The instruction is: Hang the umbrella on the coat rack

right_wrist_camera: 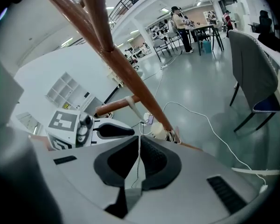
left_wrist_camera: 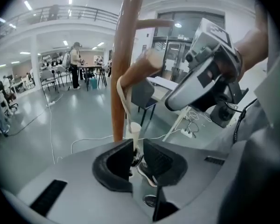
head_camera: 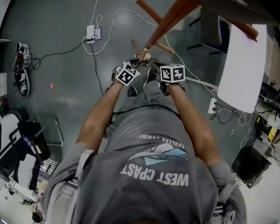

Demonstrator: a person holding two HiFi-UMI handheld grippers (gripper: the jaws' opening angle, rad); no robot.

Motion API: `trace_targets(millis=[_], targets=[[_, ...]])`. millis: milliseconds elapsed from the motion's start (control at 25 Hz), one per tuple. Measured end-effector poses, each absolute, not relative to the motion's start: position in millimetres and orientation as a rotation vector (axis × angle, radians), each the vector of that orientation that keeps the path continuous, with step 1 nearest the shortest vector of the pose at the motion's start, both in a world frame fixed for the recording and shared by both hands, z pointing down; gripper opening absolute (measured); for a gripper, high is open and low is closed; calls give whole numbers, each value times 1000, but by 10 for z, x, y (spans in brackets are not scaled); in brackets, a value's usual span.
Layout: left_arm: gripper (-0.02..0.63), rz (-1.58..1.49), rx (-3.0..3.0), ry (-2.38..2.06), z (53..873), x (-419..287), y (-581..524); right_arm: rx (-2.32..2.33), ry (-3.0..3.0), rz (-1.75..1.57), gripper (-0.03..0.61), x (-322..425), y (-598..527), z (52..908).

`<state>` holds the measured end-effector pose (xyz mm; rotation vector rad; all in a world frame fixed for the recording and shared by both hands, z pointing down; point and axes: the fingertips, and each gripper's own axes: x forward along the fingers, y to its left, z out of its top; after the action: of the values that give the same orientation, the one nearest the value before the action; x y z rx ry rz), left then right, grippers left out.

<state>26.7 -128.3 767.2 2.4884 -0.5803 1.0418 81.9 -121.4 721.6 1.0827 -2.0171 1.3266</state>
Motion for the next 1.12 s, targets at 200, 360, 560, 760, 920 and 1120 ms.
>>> trace_targets(millis=[200,360,560,760,920,1120], targets=[[66,969,2563,-682,7324,97,-1442,1106,-2053,1304,32,877,-1197,7068],[49,872,2591,-769,6931,-98,-1478,1137,-2126,1271,32,928,-1238,6775],[38,739,2583,-908,6295,-470,-1576,1198,-2244,1115,32,1088,-1315,6138],[38,610,2628,-1055,5479,-849,-1709,1308,-2408,829,32,1252,-1381,5097],[38,510,2686,-1206,4725,-1215,-1696,1344,-2507,573,32,1165,-1292,4239],[38,429,2788,-1343,3855,-1459,-1559,1304,-2651,323,32,879,-1086,3328]])
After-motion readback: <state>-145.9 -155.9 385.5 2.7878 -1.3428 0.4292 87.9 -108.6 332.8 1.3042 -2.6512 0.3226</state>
